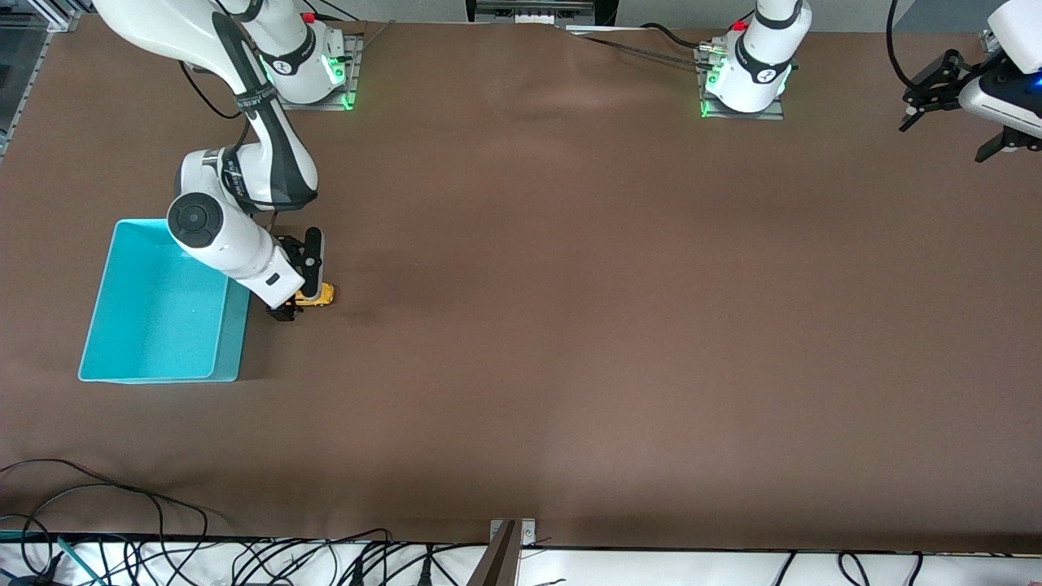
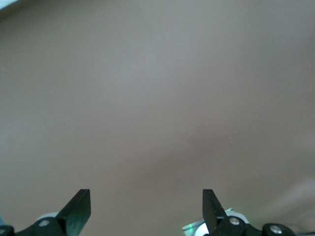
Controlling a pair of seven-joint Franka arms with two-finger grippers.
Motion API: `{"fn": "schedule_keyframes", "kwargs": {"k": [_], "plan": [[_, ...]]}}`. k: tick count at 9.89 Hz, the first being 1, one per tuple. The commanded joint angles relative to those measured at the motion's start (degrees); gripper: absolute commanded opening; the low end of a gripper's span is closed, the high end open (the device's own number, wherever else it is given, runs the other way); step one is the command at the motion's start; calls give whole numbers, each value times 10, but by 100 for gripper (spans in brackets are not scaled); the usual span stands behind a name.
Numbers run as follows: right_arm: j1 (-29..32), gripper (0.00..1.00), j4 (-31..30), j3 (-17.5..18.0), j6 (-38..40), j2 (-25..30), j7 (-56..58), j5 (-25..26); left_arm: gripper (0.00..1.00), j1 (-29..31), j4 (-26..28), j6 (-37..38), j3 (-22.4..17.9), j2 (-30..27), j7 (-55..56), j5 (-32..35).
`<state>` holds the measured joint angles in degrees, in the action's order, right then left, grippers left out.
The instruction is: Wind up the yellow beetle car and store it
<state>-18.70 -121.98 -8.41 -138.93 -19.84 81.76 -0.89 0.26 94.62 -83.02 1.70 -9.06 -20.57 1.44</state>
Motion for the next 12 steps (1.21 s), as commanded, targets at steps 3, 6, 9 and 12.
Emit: {"fn": "schedule_keyframes", "kwargs": {"k": [3, 6, 9, 12], "plan": [[3, 100, -31, 2, -92, -31, 12, 3, 100, -1, -86, 42, -9, 73, 215, -29], [8, 100, -32, 2, -116, -44, 31, 0, 100, -1, -95, 42, -8, 87, 258, -30], [14, 33, -37, 1, -131, -47, 30, -1, 100, 4, -81, 39, -7, 85, 258, -30], [17, 0, -34, 1, -125, -41, 25, -4, 100, 6, -51, 25, -6, 68, 258, -32]]}}
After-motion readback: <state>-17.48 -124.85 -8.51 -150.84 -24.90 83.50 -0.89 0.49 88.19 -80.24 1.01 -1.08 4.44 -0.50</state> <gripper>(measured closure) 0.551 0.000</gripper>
